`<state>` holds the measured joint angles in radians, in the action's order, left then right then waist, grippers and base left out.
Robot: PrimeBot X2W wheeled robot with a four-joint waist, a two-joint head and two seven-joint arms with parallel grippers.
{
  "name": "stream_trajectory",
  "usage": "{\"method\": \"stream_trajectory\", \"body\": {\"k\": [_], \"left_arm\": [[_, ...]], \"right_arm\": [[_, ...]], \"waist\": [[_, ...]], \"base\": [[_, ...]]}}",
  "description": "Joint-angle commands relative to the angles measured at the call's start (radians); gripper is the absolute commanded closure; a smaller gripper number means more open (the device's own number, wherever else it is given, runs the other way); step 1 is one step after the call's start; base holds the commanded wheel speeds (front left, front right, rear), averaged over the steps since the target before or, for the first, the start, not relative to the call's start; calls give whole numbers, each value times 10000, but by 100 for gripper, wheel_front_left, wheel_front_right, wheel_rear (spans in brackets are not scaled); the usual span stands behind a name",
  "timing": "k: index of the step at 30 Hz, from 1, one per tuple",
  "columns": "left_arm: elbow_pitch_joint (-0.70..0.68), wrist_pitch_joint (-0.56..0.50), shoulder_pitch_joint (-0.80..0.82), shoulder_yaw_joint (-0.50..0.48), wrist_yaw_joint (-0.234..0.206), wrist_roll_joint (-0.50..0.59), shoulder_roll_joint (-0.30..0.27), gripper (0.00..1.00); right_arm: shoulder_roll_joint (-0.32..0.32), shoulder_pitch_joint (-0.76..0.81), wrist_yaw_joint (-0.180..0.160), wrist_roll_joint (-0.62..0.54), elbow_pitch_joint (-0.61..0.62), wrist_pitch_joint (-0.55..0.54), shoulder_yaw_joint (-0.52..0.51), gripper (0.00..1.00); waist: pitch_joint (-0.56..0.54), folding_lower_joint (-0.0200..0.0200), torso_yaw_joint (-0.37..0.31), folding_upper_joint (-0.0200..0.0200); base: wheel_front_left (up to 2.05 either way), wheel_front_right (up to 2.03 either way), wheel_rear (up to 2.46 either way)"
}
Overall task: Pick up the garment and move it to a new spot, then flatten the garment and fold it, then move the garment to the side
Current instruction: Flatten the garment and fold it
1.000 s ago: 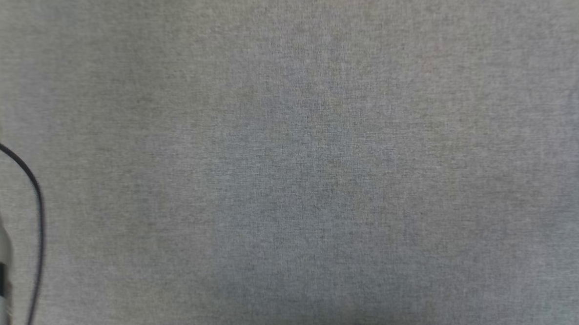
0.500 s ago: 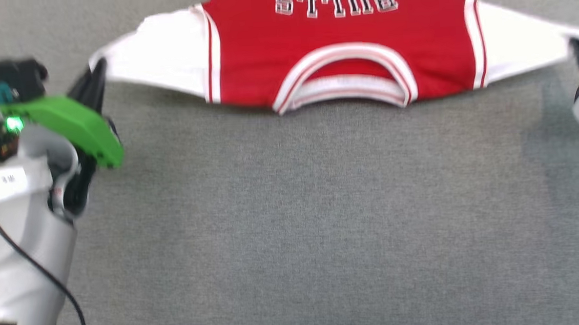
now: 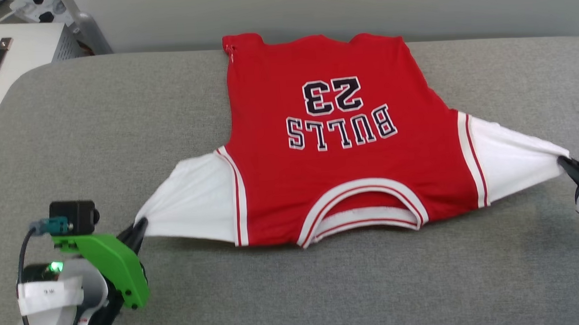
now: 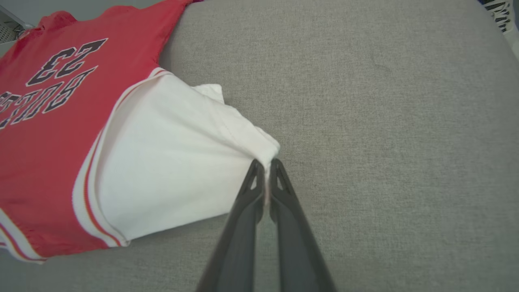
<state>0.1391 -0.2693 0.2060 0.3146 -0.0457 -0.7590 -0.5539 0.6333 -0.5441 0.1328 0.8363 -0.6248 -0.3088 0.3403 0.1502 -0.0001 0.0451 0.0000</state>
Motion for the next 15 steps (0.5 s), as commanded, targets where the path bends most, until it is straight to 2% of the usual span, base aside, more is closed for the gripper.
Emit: {"method": "stream_trajectory", "body": {"k": [1,10,15], "left_arm": [[-247,-112,-556,-93,-227,-115,-268,100],[-2060,-708,-2617,-126,-890,-529,-623,100],[-2809,-1188,-3485,31,-1142,-796,-722,100]], "right_arm": [[253,457,-21,96,201,-177,-215,100],[391,2993,-21,255,1657,-1399,-1759,100],[190,4531,-21,44,2523,-2635,-2912,100]], "waist": [[-433,1,-163,0],[-947,1,-146,0],[-964,1,-142,0]], "base": [[0,0,0],[0,0,0],[0,0,0]]}}
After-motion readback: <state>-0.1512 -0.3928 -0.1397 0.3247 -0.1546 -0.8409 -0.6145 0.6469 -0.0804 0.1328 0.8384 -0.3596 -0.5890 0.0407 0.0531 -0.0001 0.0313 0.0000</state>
